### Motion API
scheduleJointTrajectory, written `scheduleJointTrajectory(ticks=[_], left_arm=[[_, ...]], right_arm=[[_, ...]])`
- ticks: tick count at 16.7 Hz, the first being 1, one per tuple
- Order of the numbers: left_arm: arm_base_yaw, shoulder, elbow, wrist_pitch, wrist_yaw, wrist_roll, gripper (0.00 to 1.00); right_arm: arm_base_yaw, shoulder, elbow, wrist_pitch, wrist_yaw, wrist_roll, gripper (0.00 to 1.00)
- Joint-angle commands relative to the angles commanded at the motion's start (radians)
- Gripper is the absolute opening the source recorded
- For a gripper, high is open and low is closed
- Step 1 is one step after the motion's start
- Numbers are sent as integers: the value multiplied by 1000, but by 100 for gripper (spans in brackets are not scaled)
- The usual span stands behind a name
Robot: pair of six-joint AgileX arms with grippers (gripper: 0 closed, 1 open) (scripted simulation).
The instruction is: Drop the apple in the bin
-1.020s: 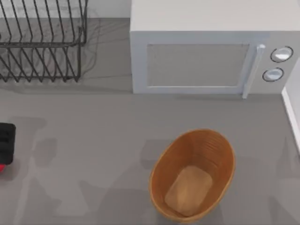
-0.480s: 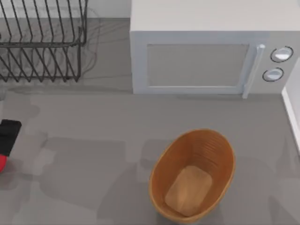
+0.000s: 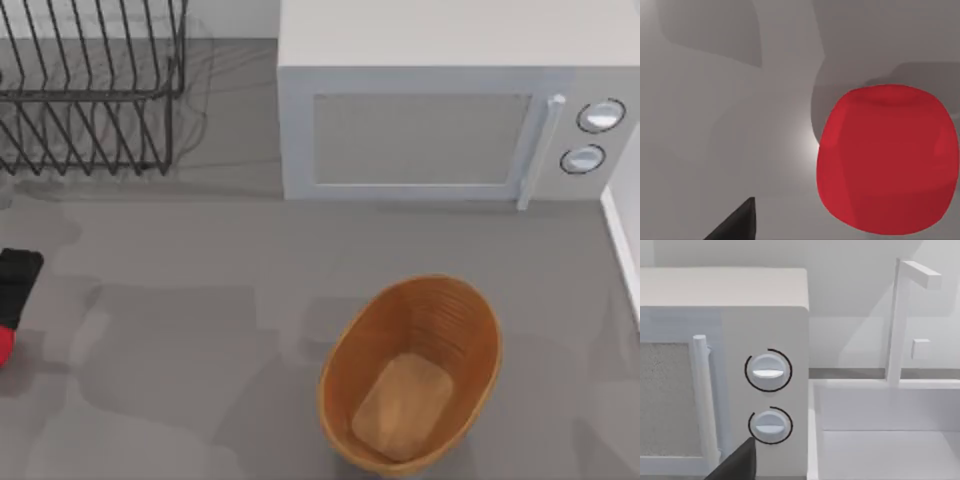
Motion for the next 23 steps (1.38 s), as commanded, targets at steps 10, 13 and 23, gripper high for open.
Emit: scheduleJointTrajectory(ticks=[10,13,23], left_arm=[[11,136,-147,280,0,9,100],[11,137,-149,283,0,9,100],[11,137,-149,283,0,9,32]], right_arm=[[0,0,0,0,0,0,100],[0,0,0,0,0,0,100],[0,0,0,0,0,0,100]])
